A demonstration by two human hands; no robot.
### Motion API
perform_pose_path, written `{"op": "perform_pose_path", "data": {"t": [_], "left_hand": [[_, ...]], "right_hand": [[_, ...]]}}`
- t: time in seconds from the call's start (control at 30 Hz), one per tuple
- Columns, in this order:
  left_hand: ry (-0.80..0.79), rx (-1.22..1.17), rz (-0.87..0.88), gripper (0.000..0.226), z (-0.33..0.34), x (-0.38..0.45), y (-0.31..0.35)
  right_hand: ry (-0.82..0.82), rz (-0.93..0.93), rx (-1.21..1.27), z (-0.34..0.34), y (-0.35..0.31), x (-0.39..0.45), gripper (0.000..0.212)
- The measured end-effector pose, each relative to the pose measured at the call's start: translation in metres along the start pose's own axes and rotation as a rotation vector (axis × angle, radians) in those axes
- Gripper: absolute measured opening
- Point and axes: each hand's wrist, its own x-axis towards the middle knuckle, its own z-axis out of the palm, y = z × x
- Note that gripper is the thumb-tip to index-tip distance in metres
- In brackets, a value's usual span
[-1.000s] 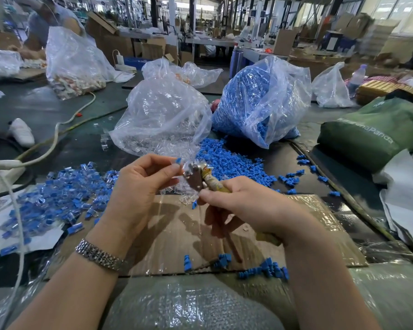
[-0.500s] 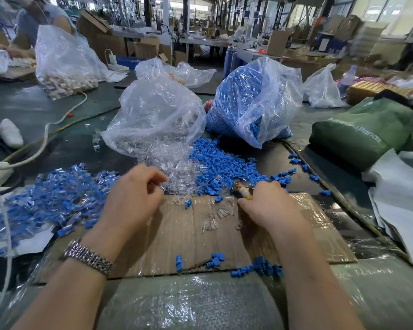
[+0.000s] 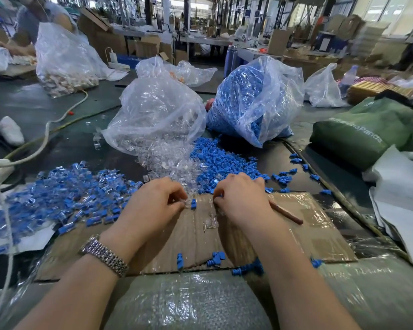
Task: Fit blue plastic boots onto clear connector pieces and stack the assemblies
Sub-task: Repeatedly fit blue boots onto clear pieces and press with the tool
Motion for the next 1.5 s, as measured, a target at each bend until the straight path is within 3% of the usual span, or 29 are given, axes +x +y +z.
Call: {"op": "perform_pose_path", "data": {"t": [0.27, 0.33, 0.47, 0.57, 0.8, 0.97, 1.2, 1.37, 1.5], "left_hand": [[-0.003, -0.196, -0.083, 0.005, -0.008, -0.002, 0.003], [-0.015, -0.443, -0.179, 0.003, -0.012, -0.001, 0.004], [-0.119, -1.237, -0.438, 0.029, -0.023, -0.001, 0.009], [-0.174, -1.500, -0.452, 0.040, -0.025, -0.002, 0.011], [-0.129, -1.554, -0.438, 0.030, -0.022, -0.002, 0.016], [-0.076, -1.437, -0.389, 0.023, -0.020, -0.003, 0.018], [-0.110, -1.634, -0.364, 0.017, -0.019, -0.002, 0.016], [-0.149, -1.523, -0.318, 0.023, -0.023, -0.006, 0.019], [-0.086, -1.406, -0.286, 0.023, -0.023, -0.007, 0.021]], "right_hand": [[0.097, -0.016, 0.109, 0.001, 0.005, 0.000, 0.022], [0.144, -0.001, 0.352, -0.002, 0.005, -0.002, 0.020], [0.135, 0.013, 0.895, -0.007, 0.004, -0.008, 0.008], [0.108, -0.074, 1.095, -0.011, 0.002, -0.012, 0.004], [0.206, -0.213, 1.065, -0.009, -0.004, -0.013, 0.003], [0.225, -0.261, 0.977, -0.008, -0.005, -0.014, 0.002], [0.243, -0.353, 0.967, -0.013, -0.004, -0.019, 0.002], [0.252, -0.397, 0.895, -0.013, -0.005, -0.018, 0.001], [0.246, -0.408, 0.829, -0.012, -0.005, -0.018, 0.002]]}}
